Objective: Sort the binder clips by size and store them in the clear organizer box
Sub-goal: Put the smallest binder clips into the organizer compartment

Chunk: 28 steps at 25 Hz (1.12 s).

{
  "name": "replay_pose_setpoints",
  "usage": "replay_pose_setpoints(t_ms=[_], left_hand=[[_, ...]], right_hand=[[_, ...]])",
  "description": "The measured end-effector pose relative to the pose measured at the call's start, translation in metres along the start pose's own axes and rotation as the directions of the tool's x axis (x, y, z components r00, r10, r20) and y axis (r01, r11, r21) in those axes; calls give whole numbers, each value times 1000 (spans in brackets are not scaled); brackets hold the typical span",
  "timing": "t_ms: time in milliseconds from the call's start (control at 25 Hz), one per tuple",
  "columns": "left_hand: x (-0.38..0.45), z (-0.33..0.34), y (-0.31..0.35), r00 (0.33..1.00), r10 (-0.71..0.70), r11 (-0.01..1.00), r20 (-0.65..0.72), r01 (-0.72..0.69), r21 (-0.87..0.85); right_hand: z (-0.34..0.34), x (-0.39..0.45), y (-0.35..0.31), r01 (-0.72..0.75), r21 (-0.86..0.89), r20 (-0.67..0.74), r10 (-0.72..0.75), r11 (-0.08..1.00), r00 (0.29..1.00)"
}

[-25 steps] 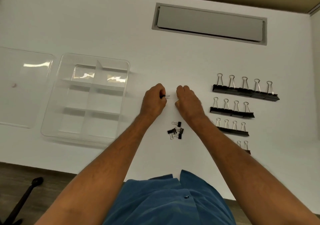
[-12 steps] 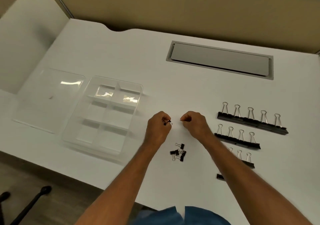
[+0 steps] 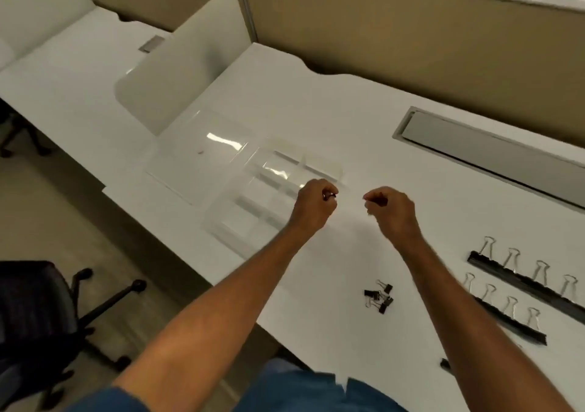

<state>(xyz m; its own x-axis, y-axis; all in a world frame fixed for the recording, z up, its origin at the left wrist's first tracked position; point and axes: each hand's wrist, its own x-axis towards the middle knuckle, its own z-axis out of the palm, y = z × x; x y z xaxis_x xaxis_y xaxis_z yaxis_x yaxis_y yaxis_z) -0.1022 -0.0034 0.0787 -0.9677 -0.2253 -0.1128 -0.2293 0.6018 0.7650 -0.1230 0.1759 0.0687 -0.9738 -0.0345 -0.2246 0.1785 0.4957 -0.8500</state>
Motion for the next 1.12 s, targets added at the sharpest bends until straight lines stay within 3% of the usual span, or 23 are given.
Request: replay_pose_setpoints(t_ms=[240, 680, 800, 960, 1120], left_hand=[[54, -31, -33, 997, 57, 993, 58, -63, 96], [113, -36, -72, 913, 174, 877, 369, -314, 364], [108, -43, -75, 905, 296, 856, 305, -393, 336], [88, -48, -105, 899, 416, 790, 137, -432, 434], [77, -44, -137, 901, 383, 785, 201, -433, 444]], right_hand=[[43, 28, -38, 73, -75, 6, -73, 995, 997], [109, 70, -44, 113, -352, 15, -116, 929, 993], [117, 69, -40, 126, -399, 42, -120, 908, 992], [132, 72, -39, 160, -466, 77, -141, 870, 987], [144, 74, -38, 180, -515, 124, -136, 838, 983]])
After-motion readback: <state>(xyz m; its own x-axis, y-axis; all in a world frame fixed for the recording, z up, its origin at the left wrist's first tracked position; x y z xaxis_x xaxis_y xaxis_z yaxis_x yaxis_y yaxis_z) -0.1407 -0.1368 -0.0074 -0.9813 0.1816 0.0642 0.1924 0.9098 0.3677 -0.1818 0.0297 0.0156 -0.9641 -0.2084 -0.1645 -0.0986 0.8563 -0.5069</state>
